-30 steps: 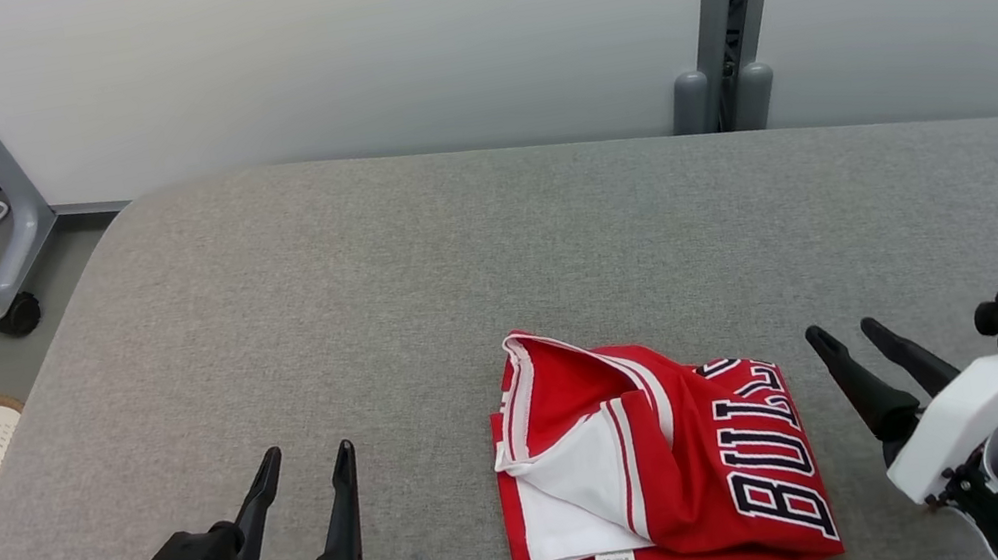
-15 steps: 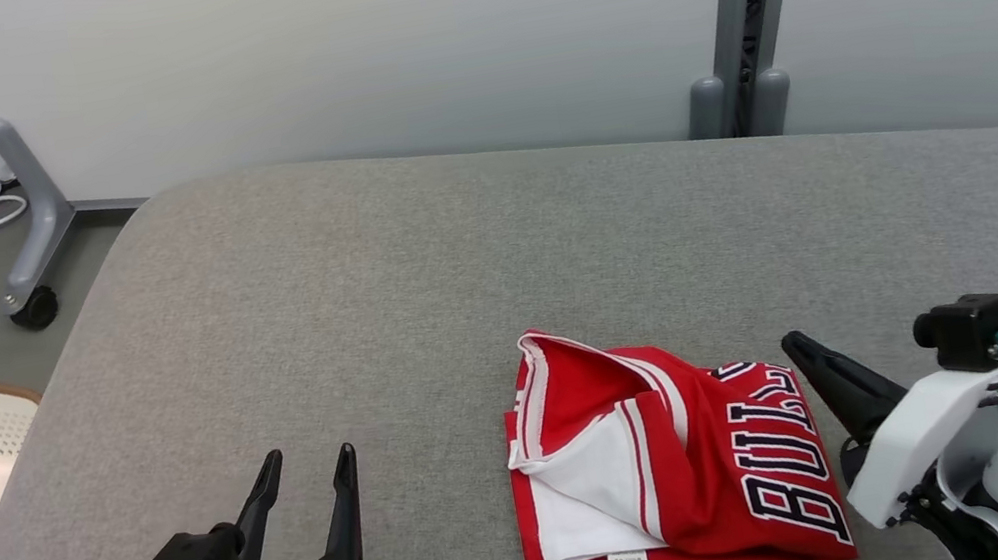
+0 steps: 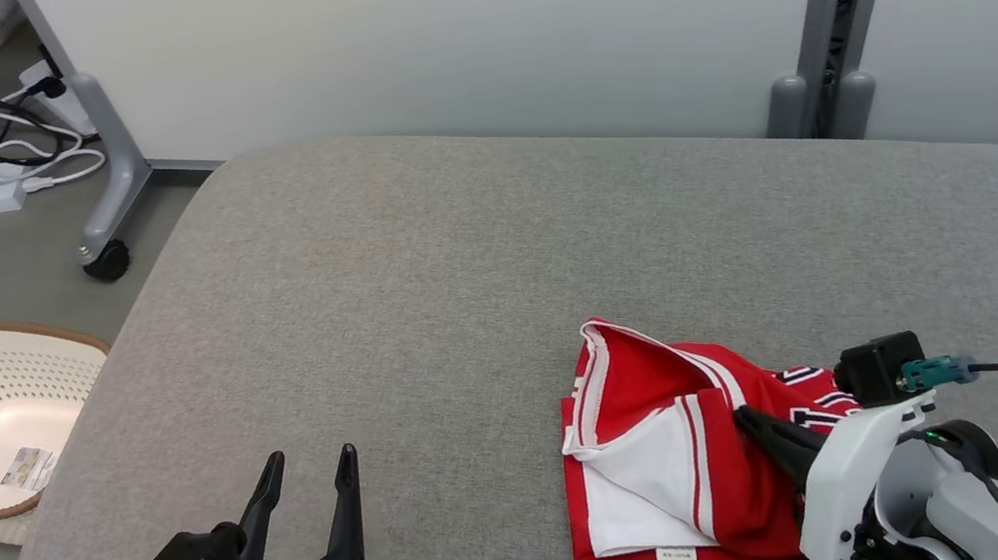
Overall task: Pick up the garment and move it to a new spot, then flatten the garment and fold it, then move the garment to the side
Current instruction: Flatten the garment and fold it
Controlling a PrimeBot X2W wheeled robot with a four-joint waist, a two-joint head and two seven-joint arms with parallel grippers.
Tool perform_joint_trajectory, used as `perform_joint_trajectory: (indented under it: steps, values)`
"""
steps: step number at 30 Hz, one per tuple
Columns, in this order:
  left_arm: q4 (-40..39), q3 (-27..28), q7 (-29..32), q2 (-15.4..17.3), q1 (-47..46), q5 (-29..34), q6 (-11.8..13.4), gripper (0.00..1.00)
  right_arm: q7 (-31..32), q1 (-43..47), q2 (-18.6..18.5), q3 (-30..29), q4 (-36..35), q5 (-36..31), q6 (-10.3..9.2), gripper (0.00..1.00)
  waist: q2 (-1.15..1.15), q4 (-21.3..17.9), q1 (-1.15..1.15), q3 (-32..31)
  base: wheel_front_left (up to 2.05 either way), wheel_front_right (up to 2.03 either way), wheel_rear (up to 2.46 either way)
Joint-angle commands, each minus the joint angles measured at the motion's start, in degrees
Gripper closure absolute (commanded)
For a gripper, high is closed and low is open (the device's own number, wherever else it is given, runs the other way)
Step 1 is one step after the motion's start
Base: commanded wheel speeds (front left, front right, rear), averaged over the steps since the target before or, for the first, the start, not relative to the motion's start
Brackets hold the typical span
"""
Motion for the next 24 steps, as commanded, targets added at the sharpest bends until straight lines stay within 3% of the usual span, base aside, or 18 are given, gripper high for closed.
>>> perform_joint_trajectory:
  steps: [1,8,17,24]
  values:
    - [0.22,0.23,-0.25,0.37,-0.21,-0.07,-0.19,0.00,0.72,0.64,0.33,0.57,1.03,0.75,0.01,1.00,0.00,1.02,0.00,-0.10,0.00,0.00,0.00]
    - [0.01,0.32,-0.30,0.58,-0.50,0.01,0.04,0.00,2.03,0.53,2.23,3.27,1.34,1.74,0.01,1.00,0.00,2.19,0.00,-0.02,0.00,0.00,0.00]
    - [-0.11,0.35,-0.39,0.65,-0.63,-0.20,0.30,0.00,4.20,1.03,6.44,13.34,0.79,3.94,0.01,1.00,0.00,3.08,0.00,0.31,0.00,0.00,0.00]
    - [-0.06,0.67,-0.43,0.54,-0.23,-0.45,0.46,0.00,2.03,-0.78,5.43,18.68,-1.55,6.29,0.01,1.00,0.00,1.87,0.00,0.43,0.00,0.00,0.00]
